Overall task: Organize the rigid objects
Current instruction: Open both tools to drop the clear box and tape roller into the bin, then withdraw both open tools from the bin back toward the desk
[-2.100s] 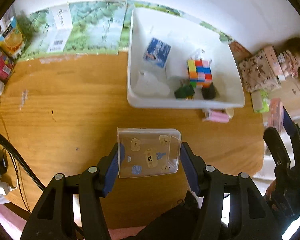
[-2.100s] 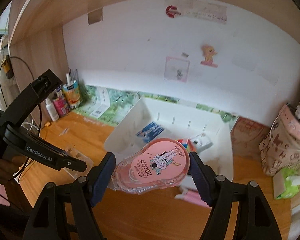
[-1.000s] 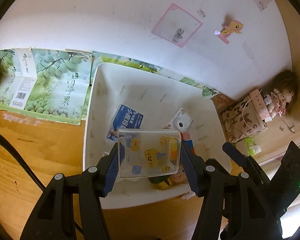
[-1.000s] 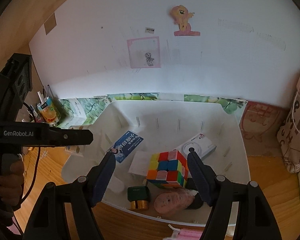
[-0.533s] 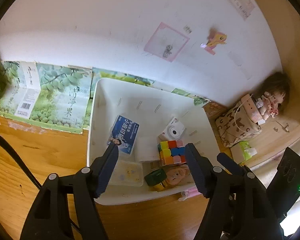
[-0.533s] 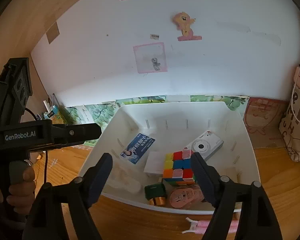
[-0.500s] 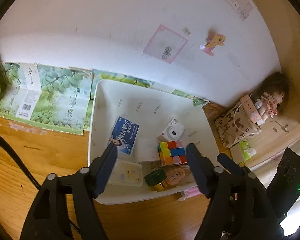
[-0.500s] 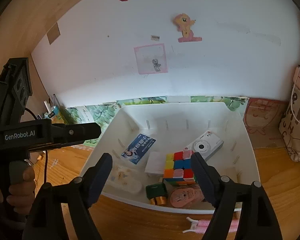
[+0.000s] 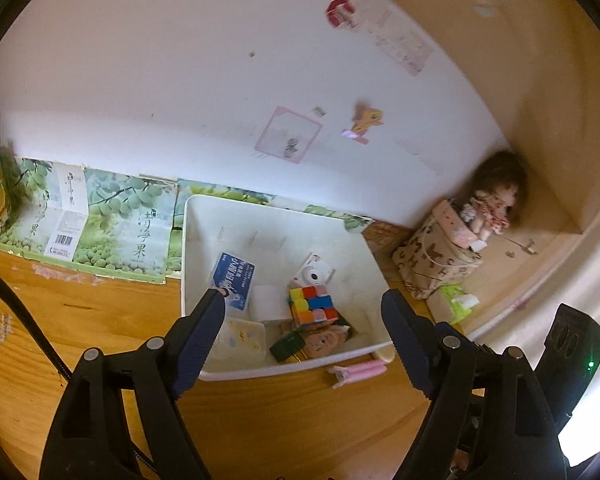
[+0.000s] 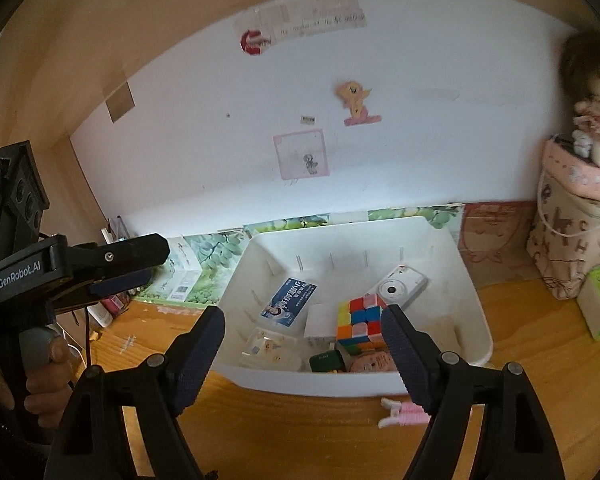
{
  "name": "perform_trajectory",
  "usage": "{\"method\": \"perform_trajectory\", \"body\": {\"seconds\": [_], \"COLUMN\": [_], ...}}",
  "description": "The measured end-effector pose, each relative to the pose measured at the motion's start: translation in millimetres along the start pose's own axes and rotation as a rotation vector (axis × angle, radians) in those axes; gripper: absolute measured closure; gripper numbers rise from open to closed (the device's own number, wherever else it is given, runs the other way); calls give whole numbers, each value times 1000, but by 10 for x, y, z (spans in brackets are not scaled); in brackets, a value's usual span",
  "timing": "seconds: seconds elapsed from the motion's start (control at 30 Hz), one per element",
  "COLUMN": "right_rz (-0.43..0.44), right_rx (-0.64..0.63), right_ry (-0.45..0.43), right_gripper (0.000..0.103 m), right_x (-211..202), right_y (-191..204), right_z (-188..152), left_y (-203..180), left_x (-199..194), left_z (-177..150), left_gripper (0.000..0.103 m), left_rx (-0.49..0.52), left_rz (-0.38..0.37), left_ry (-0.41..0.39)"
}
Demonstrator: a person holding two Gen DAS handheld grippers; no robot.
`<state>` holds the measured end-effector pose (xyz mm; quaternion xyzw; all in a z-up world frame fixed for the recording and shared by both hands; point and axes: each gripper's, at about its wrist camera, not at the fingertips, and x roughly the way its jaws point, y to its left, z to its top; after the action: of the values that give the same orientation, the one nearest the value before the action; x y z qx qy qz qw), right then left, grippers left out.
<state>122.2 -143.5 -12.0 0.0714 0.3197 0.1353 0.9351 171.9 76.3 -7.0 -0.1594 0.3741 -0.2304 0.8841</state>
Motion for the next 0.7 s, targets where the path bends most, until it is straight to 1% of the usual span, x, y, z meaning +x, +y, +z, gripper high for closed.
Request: {"method": "perform_trajectory", "body": {"seconds": [0.2, 0.3, 0.4, 0.53, 0.7], "right_rz": [-56, -79, -97, -109, -100], "right_rx": [-4, 3, 23, 44, 46], "right_ry": [-12, -10, 10, 50, 83], "right_gripper": [22, 22, 22, 22, 22], "right_x": [-346, -505, -622, -736, -826], "right_y": [149, 196, 227, 286, 376], "right_z": [-245, -387, -530, -737, -924], "left_y": [-50, -50, -35, -39, -88], "left_x": [-263, -377, -448, -487, -572], "left_z": [-195, -334, -499, -691, -826], "left_gripper": [20, 20, 20, 20, 20], "left_rx": [20, 15, 4, 17, 31], "left_rz": [-39, -29, -26, -17, -32], "left_ry": [-30, -38, -15, 15, 17]}}
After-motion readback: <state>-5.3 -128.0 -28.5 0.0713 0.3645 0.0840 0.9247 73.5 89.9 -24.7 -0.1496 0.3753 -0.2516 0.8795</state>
